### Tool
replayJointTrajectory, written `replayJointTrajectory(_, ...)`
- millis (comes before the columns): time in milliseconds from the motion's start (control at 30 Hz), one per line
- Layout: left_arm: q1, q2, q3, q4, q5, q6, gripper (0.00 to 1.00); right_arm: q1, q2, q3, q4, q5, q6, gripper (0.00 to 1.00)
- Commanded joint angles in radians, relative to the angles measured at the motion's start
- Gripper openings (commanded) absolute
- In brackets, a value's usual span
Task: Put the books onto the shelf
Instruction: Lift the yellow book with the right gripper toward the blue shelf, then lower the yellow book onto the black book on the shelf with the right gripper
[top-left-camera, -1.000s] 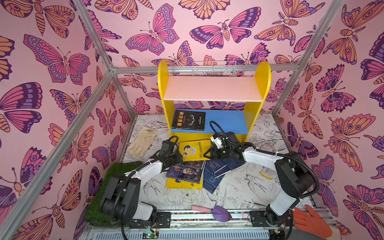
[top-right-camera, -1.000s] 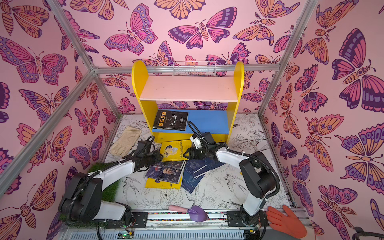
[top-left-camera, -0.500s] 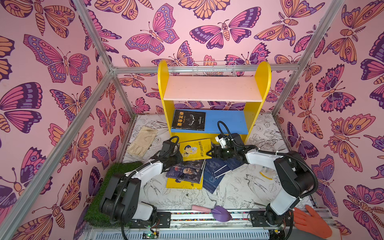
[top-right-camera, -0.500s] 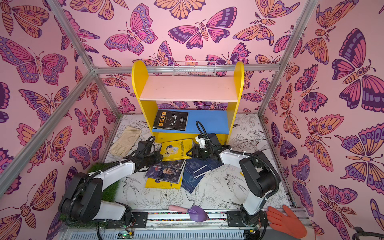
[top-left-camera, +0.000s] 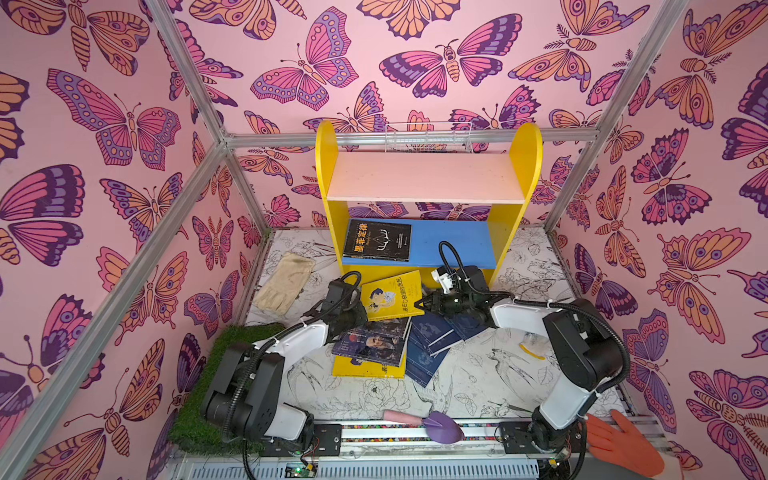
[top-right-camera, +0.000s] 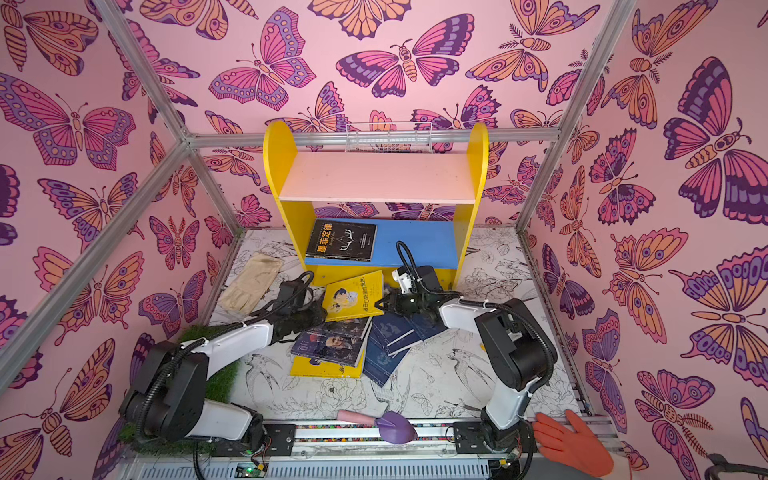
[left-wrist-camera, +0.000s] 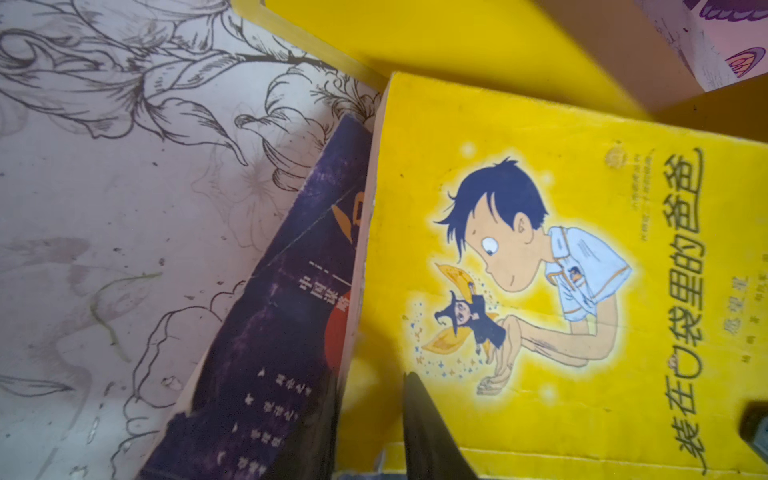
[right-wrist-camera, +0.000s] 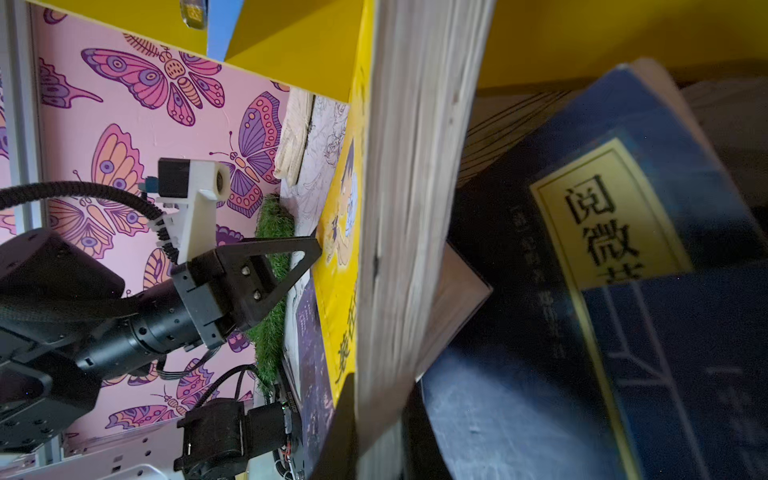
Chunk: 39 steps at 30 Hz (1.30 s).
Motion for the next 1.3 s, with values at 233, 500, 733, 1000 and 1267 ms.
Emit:
replayJointTrajectory(233,-0.003,-0.072,-0.052,-0.127,-0.019,-0.104,0.56,0.006,-0.159,-0.044,-0.076,-0.084,-0.145,0.00)
replayJointTrajectory(500,0.066,-0.170,-0.146,-0.104,-0.120,-0.328,0.72,0.005,-0.381,-0.073,-0.260,-0.159,-0.287,0.00)
replayJointTrajectory(733,0.106,-0.158,-0.156,-0.100,-0.146,-0.320,0.74,0.005,-0.494,-0.030,-0.247,-0.161,-0.256,0.00)
replayJointTrajectory(1000,0.110,-0.160,-0.157,-0.062,-0.135,-0.290,0.75,-0.004,-0.436,0.122,-0.123,-0.014,-0.186,0.00)
replayJointTrajectory(1267,0.120,-0.169,-0.196,-0.073,-0.122,-0.299,0.75,-0.004,-0.212,0.247,0.093,0.156,-0.046,0.00)
